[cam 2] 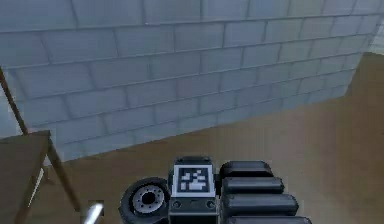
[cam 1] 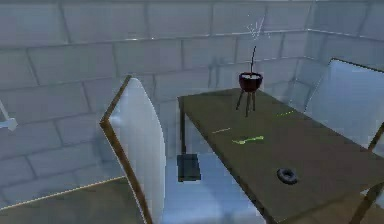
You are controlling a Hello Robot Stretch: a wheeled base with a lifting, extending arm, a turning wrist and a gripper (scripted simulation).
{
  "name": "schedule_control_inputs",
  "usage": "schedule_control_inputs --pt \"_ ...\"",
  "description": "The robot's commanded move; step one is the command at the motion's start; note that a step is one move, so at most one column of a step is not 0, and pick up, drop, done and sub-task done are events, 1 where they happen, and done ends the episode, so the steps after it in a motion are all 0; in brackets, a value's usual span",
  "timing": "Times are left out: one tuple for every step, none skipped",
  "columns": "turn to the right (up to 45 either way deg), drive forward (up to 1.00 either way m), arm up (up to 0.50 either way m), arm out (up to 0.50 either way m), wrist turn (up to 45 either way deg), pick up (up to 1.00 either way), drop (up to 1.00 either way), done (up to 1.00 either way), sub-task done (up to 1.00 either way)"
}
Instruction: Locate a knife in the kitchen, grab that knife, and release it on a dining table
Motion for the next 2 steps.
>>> schedule_control_inputs --pt "45.0 0.00 0.00 0.00 0.0 0.00 0.00 0.00 0.00" --pt "12.0 0.00 0.00 0.00 0.0 0.00 0.00 0.00 0.00"
